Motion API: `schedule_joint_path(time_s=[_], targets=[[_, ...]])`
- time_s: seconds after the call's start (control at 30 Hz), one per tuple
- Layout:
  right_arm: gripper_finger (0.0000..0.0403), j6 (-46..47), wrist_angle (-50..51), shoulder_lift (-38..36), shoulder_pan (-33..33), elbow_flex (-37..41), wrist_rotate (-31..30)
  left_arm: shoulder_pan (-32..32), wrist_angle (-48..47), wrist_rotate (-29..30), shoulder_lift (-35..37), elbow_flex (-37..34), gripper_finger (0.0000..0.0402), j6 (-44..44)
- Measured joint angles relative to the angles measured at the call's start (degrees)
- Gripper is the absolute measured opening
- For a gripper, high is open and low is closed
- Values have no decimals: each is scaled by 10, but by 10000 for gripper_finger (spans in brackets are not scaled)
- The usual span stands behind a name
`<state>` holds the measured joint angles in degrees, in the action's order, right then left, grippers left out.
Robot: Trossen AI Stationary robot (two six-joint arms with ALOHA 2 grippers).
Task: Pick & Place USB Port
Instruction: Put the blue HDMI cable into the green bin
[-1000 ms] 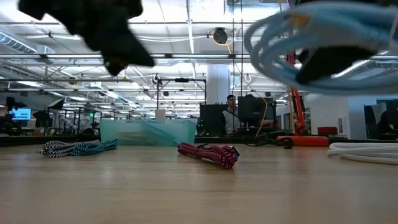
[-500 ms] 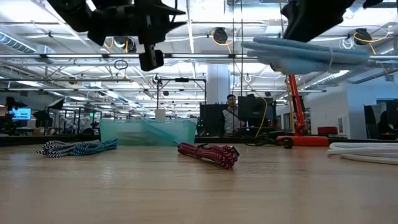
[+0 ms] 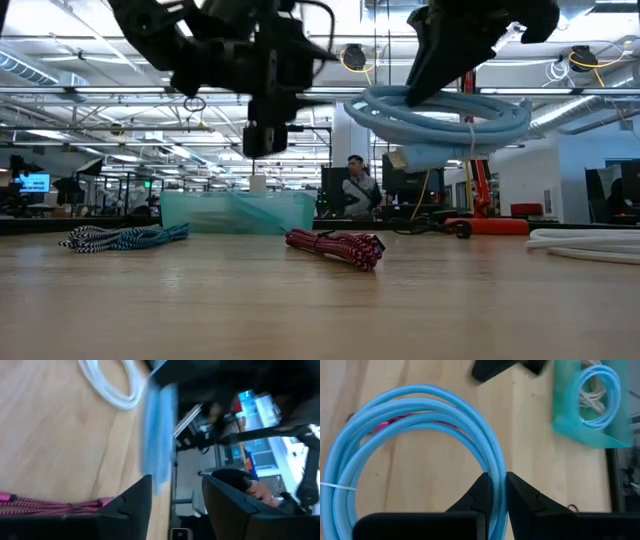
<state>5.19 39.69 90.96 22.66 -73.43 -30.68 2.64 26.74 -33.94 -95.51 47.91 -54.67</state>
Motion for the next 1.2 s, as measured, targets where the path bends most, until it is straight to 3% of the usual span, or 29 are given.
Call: schedule_joint_path(time_s=[0.23, 0.53, 1.07, 1.13, 1.2], targets=[[29, 9, -12, -1, 14, -1, -22, -11, 6, -24, -70, 44, 201, -11], [28, 12, -4, -2, 13, -1, -22, -23, -2, -48, -75, 97, 203, 9], [13, 10, -17, -1, -3, 0, -23, -30, -76, 14, -74, 121, 202, 23], [13, 10, -17, -1, -3, 0, -24, -29, -93, 24, -74, 121, 190, 21], [13, 9, -17, -1, -3, 0, -23, -29, -107, 34, -73, 121, 152, 22]])
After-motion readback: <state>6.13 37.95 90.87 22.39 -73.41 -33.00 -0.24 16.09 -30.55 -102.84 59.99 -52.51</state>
